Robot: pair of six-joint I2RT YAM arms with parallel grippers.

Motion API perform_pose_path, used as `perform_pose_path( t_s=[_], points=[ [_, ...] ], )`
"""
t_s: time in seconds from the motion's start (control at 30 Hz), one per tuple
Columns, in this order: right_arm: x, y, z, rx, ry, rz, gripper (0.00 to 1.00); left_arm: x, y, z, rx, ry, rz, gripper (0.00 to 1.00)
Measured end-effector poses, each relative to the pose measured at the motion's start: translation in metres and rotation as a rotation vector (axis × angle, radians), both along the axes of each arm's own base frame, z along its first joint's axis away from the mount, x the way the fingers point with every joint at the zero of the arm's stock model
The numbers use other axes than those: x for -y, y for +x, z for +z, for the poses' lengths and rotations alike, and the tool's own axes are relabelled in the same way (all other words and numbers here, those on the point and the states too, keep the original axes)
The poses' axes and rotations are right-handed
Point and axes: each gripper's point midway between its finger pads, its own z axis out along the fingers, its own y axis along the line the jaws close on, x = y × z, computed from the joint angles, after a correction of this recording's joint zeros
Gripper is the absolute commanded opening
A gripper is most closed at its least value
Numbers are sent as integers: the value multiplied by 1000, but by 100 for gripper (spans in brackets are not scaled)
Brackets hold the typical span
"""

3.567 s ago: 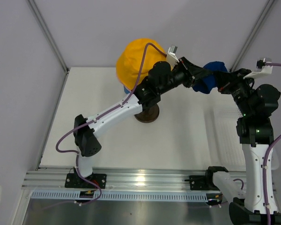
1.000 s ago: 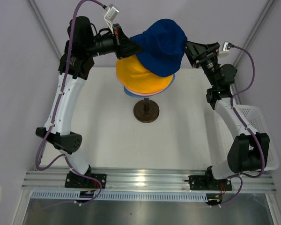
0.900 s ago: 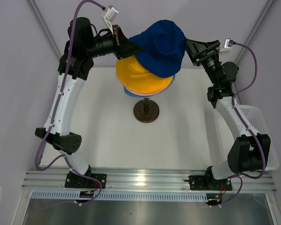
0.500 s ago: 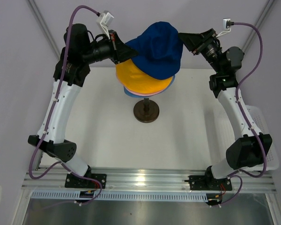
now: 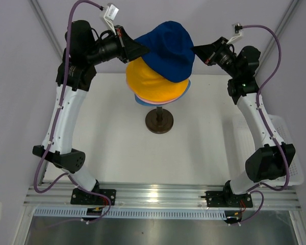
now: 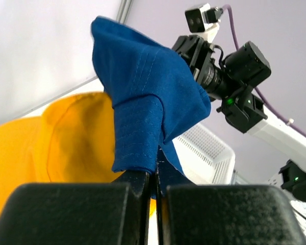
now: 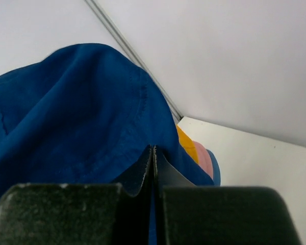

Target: Stack the hats

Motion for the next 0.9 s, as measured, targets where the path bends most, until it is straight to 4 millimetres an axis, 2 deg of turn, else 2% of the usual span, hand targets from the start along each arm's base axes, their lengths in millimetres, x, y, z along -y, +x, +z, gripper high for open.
perform_pose_path(
  t_s=[0.03,0.07,0.1,0.2,0.3,0.37,0.4,0.6,0.73,0.83,0.9],
  points=[
    [0,-1,3,9,-8,0,0,-1,0,6,3,-11,2,1],
    [0,-3,9,23,-17,4,11,-2,1,9,6,-19,4,1],
    [0,-6,16,37,-26,7,37,-2,1,13,6,-30,6,1],
    [0,-15,37,97,-61,19,73,-5,1,20,10,-46,12,1],
    [-1,-23,44,143,-93,35,85,-6,1,21,9,-49,13,1],
    [-4,-26,41,149,-107,61,89,-7,2,20,6,-48,15,1],
    [-5,-27,38,148,-112,72,95,-7,2,19,5,-47,16,1],
    [-6,-23,20,107,-136,83,97,-15,6,3,-34,-17,42,1],
    [5,-16,-20,-32,-94,35,96,-21,7,-12,-75,-3,76,1],
    [14,-17,-58,-180,12,2,96,-27,2,-32,-122,-4,115,1],
    [17,-15,-74,-248,72,-13,96,-32,-2,-43,-146,-13,142,1]
  ],
)
